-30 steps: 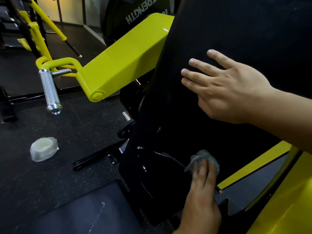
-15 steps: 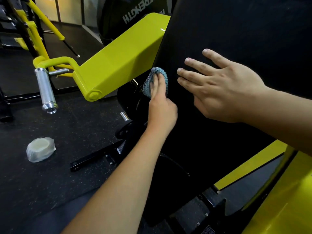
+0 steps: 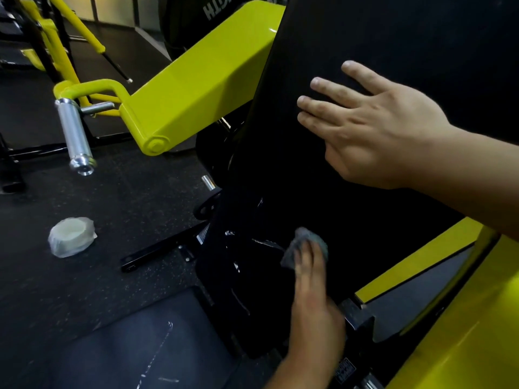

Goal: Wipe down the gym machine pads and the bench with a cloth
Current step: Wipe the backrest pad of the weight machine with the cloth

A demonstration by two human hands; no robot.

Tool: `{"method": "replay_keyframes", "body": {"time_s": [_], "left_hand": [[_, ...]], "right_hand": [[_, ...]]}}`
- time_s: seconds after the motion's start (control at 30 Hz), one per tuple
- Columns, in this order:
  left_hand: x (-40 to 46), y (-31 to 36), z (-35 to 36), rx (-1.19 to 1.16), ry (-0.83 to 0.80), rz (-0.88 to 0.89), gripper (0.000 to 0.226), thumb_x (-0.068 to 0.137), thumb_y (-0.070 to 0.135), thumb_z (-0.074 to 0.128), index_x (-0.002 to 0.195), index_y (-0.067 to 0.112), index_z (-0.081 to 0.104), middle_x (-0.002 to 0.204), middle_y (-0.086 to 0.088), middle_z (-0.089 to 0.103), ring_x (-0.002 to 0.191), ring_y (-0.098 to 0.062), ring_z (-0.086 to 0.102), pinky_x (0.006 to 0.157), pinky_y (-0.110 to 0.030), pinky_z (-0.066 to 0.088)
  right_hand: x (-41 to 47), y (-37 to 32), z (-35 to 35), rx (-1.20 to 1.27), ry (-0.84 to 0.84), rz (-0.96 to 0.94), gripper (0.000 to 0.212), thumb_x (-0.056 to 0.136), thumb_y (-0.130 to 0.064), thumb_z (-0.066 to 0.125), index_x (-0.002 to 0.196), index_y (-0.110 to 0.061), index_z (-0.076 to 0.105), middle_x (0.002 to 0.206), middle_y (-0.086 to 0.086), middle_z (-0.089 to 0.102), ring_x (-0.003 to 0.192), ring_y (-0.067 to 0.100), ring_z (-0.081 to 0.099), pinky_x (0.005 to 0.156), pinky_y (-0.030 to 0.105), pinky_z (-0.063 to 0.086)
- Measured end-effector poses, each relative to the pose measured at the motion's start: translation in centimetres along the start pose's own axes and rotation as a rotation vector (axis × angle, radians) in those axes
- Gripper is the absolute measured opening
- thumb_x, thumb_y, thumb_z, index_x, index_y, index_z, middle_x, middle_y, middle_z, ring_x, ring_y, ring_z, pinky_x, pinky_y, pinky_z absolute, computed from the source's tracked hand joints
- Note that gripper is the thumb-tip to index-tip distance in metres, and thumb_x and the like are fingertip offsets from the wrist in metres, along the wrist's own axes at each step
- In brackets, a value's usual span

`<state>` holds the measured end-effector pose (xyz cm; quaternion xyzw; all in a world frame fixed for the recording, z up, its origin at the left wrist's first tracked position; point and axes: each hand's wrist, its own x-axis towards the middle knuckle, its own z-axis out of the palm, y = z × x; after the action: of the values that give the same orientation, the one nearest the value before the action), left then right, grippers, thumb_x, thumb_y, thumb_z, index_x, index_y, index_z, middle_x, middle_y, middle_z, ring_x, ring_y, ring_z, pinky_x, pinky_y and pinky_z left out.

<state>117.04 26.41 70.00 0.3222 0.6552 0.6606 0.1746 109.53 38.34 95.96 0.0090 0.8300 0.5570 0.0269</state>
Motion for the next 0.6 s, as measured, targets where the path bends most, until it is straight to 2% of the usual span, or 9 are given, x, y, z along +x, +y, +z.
{"method": "replay_keyframes", "body": {"time_s": [0.1,0.13,0.2,0.3,0.37,0.47,0.6], "left_hand": [[-3.2,-0.3,2.0,-0.036,-0.012,-0.052,0.118,0.084,-0.024,0.037,0.153,0.059,-0.011,0.158,0.044,-0.022,0.152,0.007,-0.019,0.120,-0.009,-0.003],[-3.2,-0.4,2.3,-0.039,-0.006,-0.064,0.116,0.083,-0.023,0.036,0.154,0.056,-0.011,0.158,0.043,-0.021,0.152,0.005,-0.019,0.118,-0.006,-0.003],[-2.2,-0.5,2.1,-0.069,-0.010,-0.083,0.109,0.084,-0.021,0.038,0.155,0.046,-0.010,0.159,0.042,-0.020,0.153,0.005,-0.018,0.121,-0.010,-0.005],[1.5,-0.2,0.3,-0.071,0.070,-0.065,0.104,0.088,-0.024,0.033,0.155,0.043,-0.007,0.166,0.029,-0.015,0.153,0.006,-0.014,0.125,-0.017,-0.004],[5.6,0.0,-1.6,-0.069,0.138,-0.062,0.098,0.089,-0.024,0.032,0.158,0.038,-0.002,0.168,0.019,-0.007,0.155,0.004,-0.008,0.121,-0.009,-0.001],[12.1,0.3,-5.4,-0.083,0.230,-0.063,0.085,0.090,-0.022,0.033,0.164,0.018,0.016,0.172,0.000,0.010,0.159,-0.015,0.009,0.116,-0.002,0.004],[19.2,-0.4,-10.1,-0.042,0.192,-0.142,0.084,0.094,-0.015,0.033,0.166,0.024,0.013,0.173,0.001,0.012,0.158,-0.020,0.015,0.123,-0.020,0.012]], "right_hand": [[-0.2,-0.1,0.3,-0.007,-0.001,-0.001,0.070,0.101,-0.043,0.006,0.162,-0.017,0.029,0.169,0.003,0.023,0.159,0.024,0.013,0.127,0.056,0.006],[-0.2,-0.1,0.3,-0.002,0.005,-0.002,0.071,0.101,-0.043,0.005,0.162,-0.016,0.029,0.169,0.003,0.022,0.159,0.025,0.012,0.127,0.056,0.006],[-0.3,0.0,0.3,0.012,0.021,0.001,0.071,0.101,-0.043,0.005,0.162,-0.015,0.030,0.169,0.004,0.022,0.158,0.026,0.013,0.127,0.056,0.007],[-0.1,0.0,0.3,-0.006,0.026,0.005,0.072,0.100,-0.044,0.003,0.162,-0.015,0.028,0.169,0.003,0.020,0.158,0.025,0.011,0.127,0.056,0.006],[-0.1,-0.1,0.3,-0.010,0.017,0.003,0.073,0.100,-0.045,0.002,0.162,-0.016,0.026,0.169,0.003,0.019,0.159,0.025,0.010,0.127,0.056,0.005],[-0.1,-0.1,0.3,-0.009,0.026,0.000,0.073,0.099,-0.045,0.002,0.162,-0.015,0.028,0.169,0.003,0.020,0.158,0.025,0.010,0.127,0.056,0.006],[-0.1,-0.1,0.3,-0.002,0.042,0.003,0.072,0.100,-0.044,0.004,0.161,-0.015,0.029,0.168,0.004,0.022,0.158,0.026,0.012,0.127,0.056,0.007]]}}
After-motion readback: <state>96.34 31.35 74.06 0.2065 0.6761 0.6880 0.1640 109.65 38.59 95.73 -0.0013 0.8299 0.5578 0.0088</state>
